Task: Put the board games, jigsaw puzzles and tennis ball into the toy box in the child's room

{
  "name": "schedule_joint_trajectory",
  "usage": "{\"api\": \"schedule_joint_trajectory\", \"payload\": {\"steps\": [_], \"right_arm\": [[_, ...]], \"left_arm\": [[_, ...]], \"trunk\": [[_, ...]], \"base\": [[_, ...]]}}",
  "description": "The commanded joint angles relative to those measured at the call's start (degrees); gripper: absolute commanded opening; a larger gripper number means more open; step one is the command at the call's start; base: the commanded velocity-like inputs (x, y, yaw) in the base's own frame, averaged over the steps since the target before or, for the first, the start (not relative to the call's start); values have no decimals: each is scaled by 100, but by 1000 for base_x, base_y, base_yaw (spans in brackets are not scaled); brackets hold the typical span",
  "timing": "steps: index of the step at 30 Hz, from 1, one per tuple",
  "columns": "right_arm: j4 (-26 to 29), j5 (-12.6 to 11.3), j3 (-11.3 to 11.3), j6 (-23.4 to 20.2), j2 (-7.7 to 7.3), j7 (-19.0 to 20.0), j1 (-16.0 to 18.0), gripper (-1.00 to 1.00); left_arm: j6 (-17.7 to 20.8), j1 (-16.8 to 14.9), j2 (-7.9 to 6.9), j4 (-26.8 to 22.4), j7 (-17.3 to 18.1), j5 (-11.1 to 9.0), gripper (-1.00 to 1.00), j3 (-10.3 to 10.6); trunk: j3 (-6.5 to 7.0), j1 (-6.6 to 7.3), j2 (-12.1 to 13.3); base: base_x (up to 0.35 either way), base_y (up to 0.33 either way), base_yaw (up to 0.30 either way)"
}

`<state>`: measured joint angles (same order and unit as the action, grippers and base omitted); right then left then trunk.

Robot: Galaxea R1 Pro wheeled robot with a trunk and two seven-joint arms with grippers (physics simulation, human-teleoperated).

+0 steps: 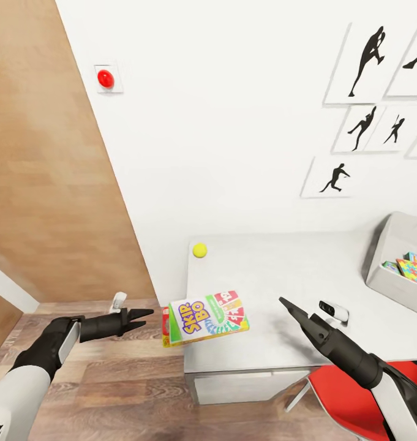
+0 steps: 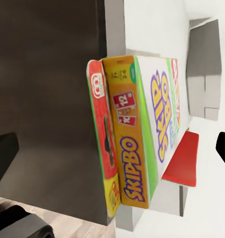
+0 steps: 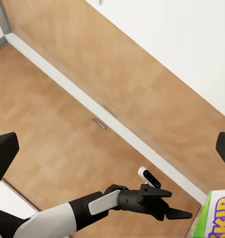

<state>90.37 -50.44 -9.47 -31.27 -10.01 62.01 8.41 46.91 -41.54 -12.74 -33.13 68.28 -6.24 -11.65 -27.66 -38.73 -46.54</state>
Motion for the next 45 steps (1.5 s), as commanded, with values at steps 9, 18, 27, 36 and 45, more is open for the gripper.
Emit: {"api": "schedule_joint_trajectory", "payload": {"steps": [9,18,27,36,45], "right_arm": [[-2,-36,2,-40,-1,-3,3,100],[-2,-36,3,-37,-1,-5,3,100],[-2,-36,4,-37,-1,-5,3,100],[-2,-36,2,-37,-1,-5,3,100],[-8,-36,-1,-37,-1,-15,3,100]], "left_arm": [[16,-3,16,-13,25,-9,100,-5],[18,-3,17,-26,28,-9,100,-4],[16,-3,17,-27,28,-9,100,-4],[19,-3,15,-27,33,-9,100,-8],[34,-3,-1,-55,76,-9,100,-12]], "trunk": [[-6,-1,-5],[-6,-1,-5],[-6,-1,-5],[-6,-1,-5],[-6,-1,-5]], "base": [[0,-91,0],[0,-144,0],[0,-21,0],[0,-2,0],[0,0,0]]}}
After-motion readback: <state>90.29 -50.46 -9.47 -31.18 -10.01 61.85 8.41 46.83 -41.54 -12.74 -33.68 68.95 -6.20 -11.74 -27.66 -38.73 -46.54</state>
